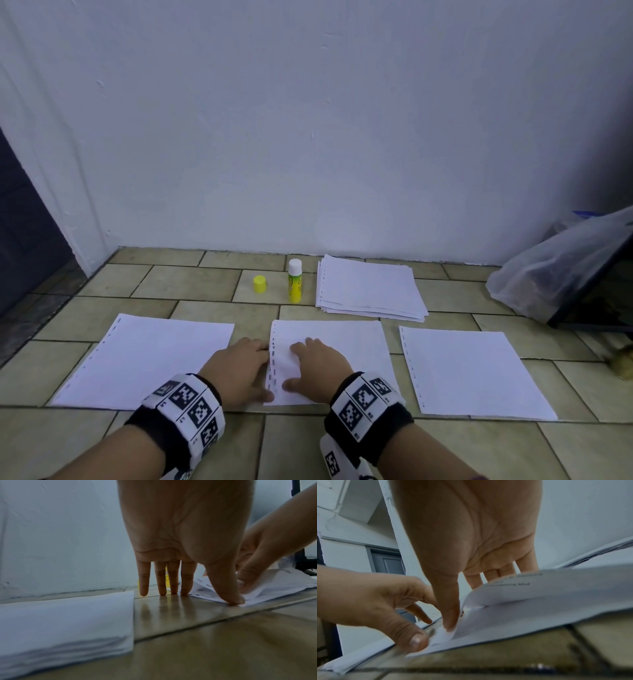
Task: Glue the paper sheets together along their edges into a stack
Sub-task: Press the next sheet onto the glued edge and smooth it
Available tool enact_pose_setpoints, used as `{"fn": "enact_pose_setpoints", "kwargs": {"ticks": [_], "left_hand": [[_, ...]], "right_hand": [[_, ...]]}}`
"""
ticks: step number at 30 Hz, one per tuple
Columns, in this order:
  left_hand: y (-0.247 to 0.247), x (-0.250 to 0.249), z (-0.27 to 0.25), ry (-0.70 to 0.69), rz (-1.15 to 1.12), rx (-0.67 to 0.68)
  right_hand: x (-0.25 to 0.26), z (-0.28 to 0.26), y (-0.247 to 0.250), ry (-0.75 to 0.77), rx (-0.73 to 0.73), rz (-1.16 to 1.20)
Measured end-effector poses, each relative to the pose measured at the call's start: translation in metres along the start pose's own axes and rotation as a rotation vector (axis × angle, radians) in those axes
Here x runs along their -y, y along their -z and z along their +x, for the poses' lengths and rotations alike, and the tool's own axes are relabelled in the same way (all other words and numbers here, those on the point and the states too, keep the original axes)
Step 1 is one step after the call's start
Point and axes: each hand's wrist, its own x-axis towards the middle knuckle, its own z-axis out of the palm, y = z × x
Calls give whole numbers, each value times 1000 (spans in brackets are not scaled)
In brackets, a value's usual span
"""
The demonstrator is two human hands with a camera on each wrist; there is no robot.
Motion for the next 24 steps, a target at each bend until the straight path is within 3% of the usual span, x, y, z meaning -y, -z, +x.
{"fn": "enact_pose_setpoints", "kwargs": {"ticks": [24], "left_hand": [[1,12,4,62,-101,23]], "right_hand": [[4,2,-2,-27,16,-68]]}}
